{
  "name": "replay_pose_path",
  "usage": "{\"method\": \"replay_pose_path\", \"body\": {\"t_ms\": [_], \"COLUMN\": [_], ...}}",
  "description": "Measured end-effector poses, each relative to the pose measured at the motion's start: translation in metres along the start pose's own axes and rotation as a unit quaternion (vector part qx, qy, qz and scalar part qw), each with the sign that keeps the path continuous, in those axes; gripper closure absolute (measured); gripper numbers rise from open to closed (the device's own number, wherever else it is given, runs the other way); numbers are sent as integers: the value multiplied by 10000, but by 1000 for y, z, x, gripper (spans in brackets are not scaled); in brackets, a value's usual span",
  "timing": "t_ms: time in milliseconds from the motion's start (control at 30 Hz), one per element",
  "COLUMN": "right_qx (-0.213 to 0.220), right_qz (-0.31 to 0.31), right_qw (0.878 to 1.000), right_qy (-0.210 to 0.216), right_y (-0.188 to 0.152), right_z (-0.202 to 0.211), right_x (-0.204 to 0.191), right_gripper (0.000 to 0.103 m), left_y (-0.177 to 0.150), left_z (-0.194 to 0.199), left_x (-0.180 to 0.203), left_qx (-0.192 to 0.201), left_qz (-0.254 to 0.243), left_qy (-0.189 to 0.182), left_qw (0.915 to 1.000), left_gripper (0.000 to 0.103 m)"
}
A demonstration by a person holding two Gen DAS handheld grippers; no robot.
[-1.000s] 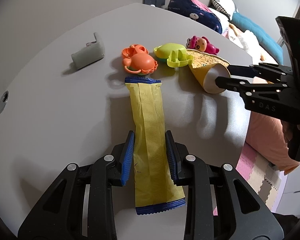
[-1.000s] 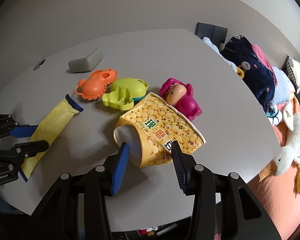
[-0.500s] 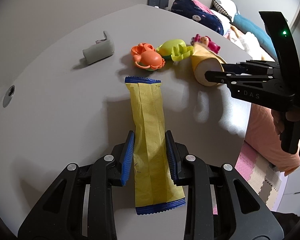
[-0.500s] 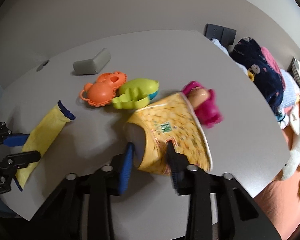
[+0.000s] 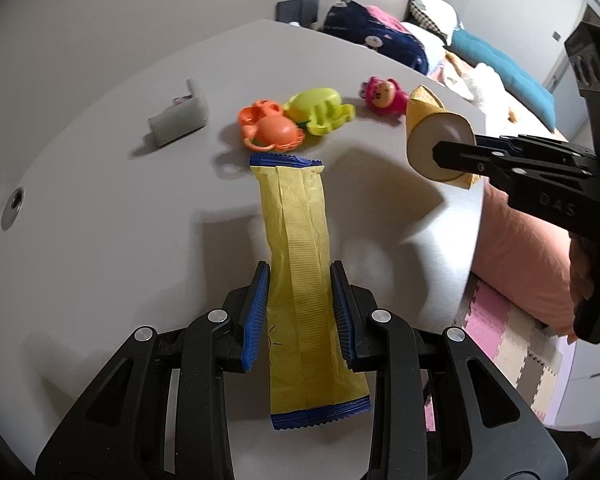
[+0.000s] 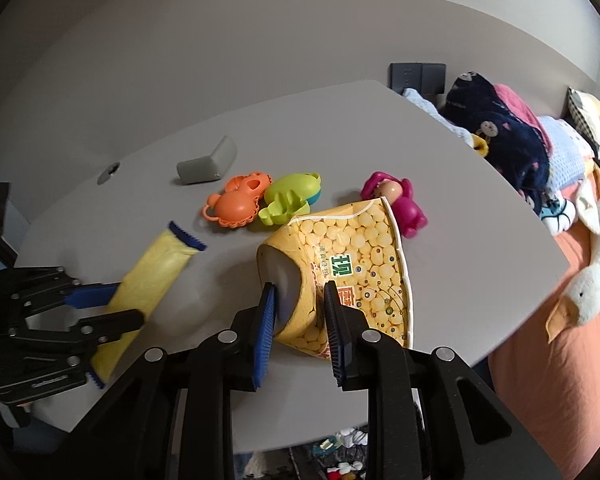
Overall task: Collect trash
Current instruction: 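Carry the yellow strip and snack bag over the black bin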
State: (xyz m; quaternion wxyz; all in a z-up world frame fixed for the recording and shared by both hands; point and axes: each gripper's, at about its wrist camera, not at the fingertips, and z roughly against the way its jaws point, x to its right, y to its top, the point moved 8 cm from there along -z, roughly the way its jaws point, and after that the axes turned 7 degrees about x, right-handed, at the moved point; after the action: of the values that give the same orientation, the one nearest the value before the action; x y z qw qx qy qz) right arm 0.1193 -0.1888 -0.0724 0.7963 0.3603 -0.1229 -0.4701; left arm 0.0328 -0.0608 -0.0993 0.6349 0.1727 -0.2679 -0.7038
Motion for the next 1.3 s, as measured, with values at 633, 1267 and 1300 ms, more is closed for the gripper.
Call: {"method": "replay_pose_path", "body": {"t_ms": [633, 1267, 1300], "right_qx": [271, 465, 471], "right_qz": [-669, -1315, -1350], "right_qw": [9964, 9850, 9841], "right_qy": [-452, -1016, -1054], "right_y": [-41, -89, -92], "right_z": [79, 142, 145], "right_x": [34, 77, 80], "right_gripper": [77, 77, 77], "left_y": [6, -2, -2], "left_z": [0, 0, 0], "left_x": [78, 159, 163], "left_qx": [4, -83, -84], "left_qz": [-825, -1619, -1658], "left_qy": [-552, -1097, -1135], "left_qw": [9951, 9807, 9796], "left_gripper": [72, 72, 72]}}
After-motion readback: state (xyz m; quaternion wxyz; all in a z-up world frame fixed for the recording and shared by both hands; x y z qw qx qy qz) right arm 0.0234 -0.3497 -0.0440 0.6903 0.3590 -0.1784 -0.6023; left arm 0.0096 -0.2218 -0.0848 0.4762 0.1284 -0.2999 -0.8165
